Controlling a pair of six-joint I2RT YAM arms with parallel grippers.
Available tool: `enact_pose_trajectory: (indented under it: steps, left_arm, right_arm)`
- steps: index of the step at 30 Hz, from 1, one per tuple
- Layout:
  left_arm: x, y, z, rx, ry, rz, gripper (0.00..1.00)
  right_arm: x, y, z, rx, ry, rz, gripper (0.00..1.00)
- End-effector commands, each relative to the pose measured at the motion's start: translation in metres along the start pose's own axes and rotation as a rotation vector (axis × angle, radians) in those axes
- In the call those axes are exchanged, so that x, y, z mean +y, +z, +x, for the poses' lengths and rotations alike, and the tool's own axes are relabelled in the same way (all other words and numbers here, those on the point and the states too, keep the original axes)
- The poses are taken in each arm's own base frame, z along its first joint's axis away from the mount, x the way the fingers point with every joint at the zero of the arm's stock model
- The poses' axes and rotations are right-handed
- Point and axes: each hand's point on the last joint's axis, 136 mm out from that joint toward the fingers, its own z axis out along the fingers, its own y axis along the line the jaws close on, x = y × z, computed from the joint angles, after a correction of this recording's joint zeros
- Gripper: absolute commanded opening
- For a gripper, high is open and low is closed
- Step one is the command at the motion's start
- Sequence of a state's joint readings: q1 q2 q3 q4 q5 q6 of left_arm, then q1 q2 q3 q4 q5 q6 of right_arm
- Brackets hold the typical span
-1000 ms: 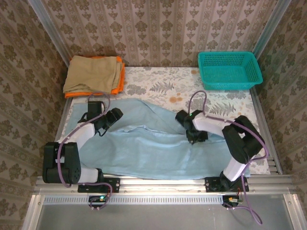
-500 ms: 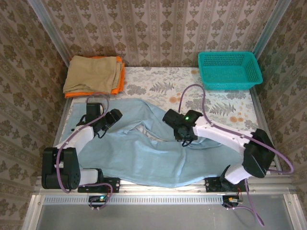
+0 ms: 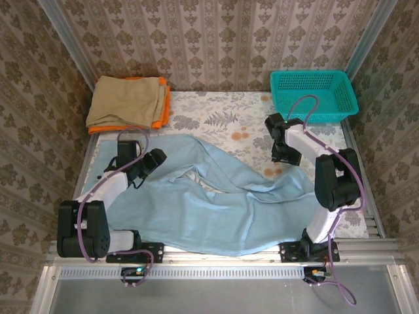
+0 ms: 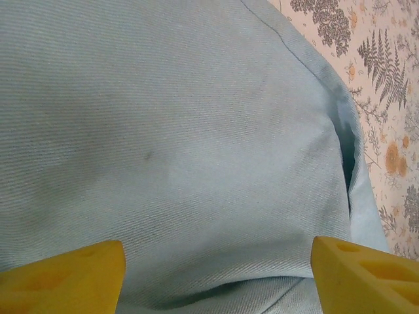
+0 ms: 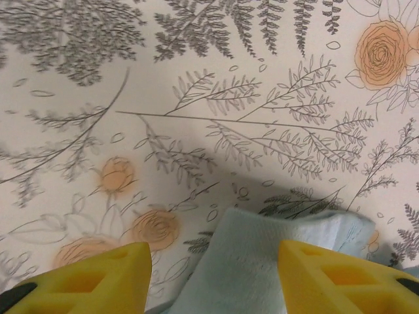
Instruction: Fold and stack the trousers
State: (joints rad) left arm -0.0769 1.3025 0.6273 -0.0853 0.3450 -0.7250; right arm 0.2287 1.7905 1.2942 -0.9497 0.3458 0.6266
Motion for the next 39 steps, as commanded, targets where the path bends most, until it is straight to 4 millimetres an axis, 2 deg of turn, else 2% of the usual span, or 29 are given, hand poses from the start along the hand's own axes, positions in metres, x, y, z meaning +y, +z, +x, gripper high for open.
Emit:
enact_pose_trajectory:
  steps: [1,5,11,12,14,17,20,23,26,27,28,29,31,32,34,35,36,37,39]
  left_arm:
    - [0.003,0.003,0.002,0.006,-0.005,0.013,0.75]
    - [0.002,0.002,0.002,0.012,-0.005,0.022,0.75]
    - [-0.001,0.001,0.0,0.015,0.0,0.039,0.74]
    - [-0.001,0.001,0.0,0.015,0.0,0.04,0.74]
    - [-0.001,0.0,0.0,0.013,-0.001,0.04,0.73]
    - [-0.003,-0.001,-0.001,0.008,-0.002,0.046,0.73]
    - [-0.006,-0.002,-0.004,0.0,-0.001,0.055,0.72]
    - [-0.009,-0.004,-0.008,-0.01,0.005,0.059,0.71]
    - [-0.013,-0.009,-0.011,-0.026,0.015,0.062,0.71]
    - [-0.014,-0.011,-0.013,-0.038,0.02,0.063,0.71]
    - [-0.015,-0.014,-0.014,-0.048,0.024,0.065,0.72]
    - [-0.016,-0.015,-0.016,-0.061,0.029,0.068,0.72]
    - [-0.017,-0.017,-0.018,-0.081,0.027,0.078,0.72]
    - [-0.018,-0.017,-0.019,-0.088,0.024,0.083,0.72]
    - [-0.022,-0.016,-0.02,-0.085,0.024,0.095,0.73]
    - [-0.023,-0.015,-0.019,-0.082,0.028,0.097,0.73]
    - [-0.024,-0.015,-0.019,-0.077,0.03,0.097,0.73]
    - [-0.025,-0.014,-0.019,-0.073,0.033,0.098,0.74]
    - [-0.026,-0.014,-0.018,-0.068,0.035,0.101,0.75]
  right_arm:
    - [-0.006,0.007,0.003,0.038,-0.055,0.058,0.56]
    - [-0.009,0.018,0.02,0.075,-0.057,0.043,0.52]
    - [-0.015,0.004,0.029,0.084,-0.082,0.005,0.04]
    - [-0.016,-0.001,0.027,0.07,-0.085,-0.002,0.0]
    - [-0.022,-0.014,0.023,0.028,-0.073,-0.015,0.0]
    - [-0.028,-0.04,0.003,-0.086,-0.043,-0.043,0.0]
    - [-0.024,-0.066,-0.034,-0.233,0.004,-0.116,0.0]
    - [-0.022,-0.096,-0.076,-0.46,0.057,-0.185,0.0]
    - [-0.043,-0.117,-0.102,-0.622,0.179,-0.206,0.0]
    - [-0.052,-0.118,-0.106,-0.653,0.212,-0.191,0.0]
    - [-0.067,-0.128,-0.109,-0.702,0.253,-0.177,0.0]
    - [-0.078,-0.127,-0.109,-0.722,0.286,-0.154,0.0]
    - [-0.104,-0.11,-0.105,-0.7,0.394,-0.1,0.0]
    - [-0.114,-0.099,-0.102,-0.68,0.436,-0.075,0.01]
    - [-0.143,-0.069,-0.091,-0.605,0.551,0.024,0.28]
    - [-0.156,-0.058,-0.085,-0.56,0.604,0.069,0.47]
    - [-0.162,-0.035,-0.08,-0.455,0.614,0.097,0.56]
    - [-0.164,-0.024,-0.079,-0.387,0.613,0.103,0.58]
    - [-0.159,-0.022,-0.082,-0.338,0.579,0.101,0.61]
